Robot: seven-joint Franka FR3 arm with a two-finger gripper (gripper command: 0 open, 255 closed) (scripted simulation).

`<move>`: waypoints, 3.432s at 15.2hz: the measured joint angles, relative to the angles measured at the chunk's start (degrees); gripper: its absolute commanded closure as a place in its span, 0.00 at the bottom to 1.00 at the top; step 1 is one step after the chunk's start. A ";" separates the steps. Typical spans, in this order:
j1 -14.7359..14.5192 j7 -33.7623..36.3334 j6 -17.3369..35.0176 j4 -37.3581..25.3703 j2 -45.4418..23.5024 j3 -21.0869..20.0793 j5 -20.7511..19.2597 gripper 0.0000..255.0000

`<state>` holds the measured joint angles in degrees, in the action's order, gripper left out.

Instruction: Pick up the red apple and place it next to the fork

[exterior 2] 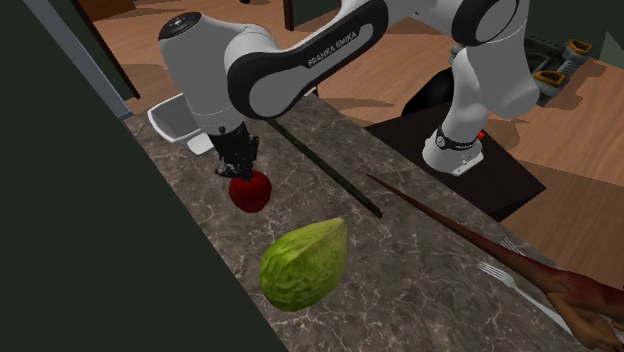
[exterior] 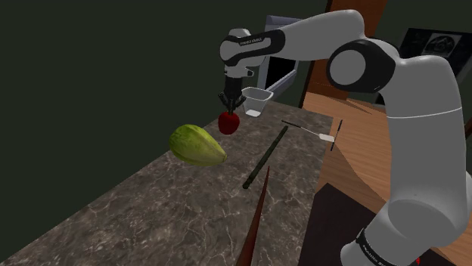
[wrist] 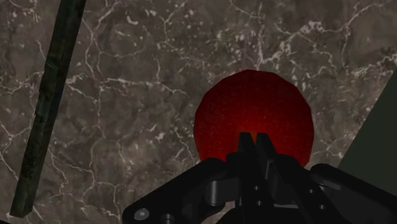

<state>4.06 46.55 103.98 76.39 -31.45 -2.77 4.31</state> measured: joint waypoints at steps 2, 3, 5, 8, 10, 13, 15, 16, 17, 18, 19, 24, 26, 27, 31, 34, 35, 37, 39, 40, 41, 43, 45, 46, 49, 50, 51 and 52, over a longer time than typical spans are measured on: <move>0.03 0.09 -1.37 -1.01 0.35 0.00 -0.01 1.00; 0.06 0.08 -1.99 -1.51 0.48 0.00 -0.01 1.00; 0.09 0.16 -3.43 -3.00 0.45 0.01 -0.03 1.00; 0.12 0.31 -5.51 -4.58 0.94 0.00 -0.04 1.00; 0.03 0.55 -7.08 -6.24 0.86 -0.03 -0.07 1.00; 0.00 0.76 -9.51 -8.93 0.61 -0.05 -0.10 1.00; 0.04 0.83 -11.12 -10.82 0.33 -0.04 -0.12 1.00; -0.24 1.24 -11.01 -9.64 1.41 -0.14 -0.11 1.00; -0.62 1.73 -10.42 -7.44 3.08 -0.30 -0.07 1.00; -1.05 2.30 -9.39 -4.50 5.05 -0.49 0.00 1.00; -1.56 2.99 -8.56 -1.84 6.95 -0.73 0.05 1.00; -4.24 6.96 -5.39 9.67 15.74 -2.21 0.46 1.00; -5.56 9.08 -5.18 11.68 17.74 -3.04 0.54 1.00; -6.22 10.16 -4.89 12.89 18.77 -3.48 0.63 1.00; -8.44 13.99 -3.36 20.45 25.24 -5.26 1.34 1.00; -9.86 16.54 -2.52 24.59 28.84 -6.55 1.91 1.00; -10.38 17.49 -2.10 25.88 29.83 -7.05 2.09 1.00; -11.66 19.94 -2.31 27.37 31.86 -8.29 2.53 1.00; -12.68 21.91 -2.47 29.01 33.96 -9.33 3.03 1.00; -13.28 23.14 -2.59 29.08 34.29 -9.98 3.17 1.00; -13.97 24.54 -2.69 29.59 35.07 -10.73 3.41 1.00; -15.00 26.63 -2.91 30.33 36.34 -11.86 3.85 1.00; -16.24 29.04 -2.60 32.32 38.42 -13.25 4.55 1.00; -16.82 30.34 -2.81 31.99 38.47 -13.97 4.66 1.00; -18.57 34.16 -2.90 32.25 39.41 -16.15 5.25 1.00; -19.11 35.41 -3.22 31.96 39.61 -16.84 5.40 1.00; -19.59 36.53 -3.30 31.80 39.71 -17.47 5.51 1.00; -20.08 37.67 -3.47 31.60 39.86 -18.11 5.63 1.00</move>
<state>-16.01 84.22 100.51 107.99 8.41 -20.89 9.93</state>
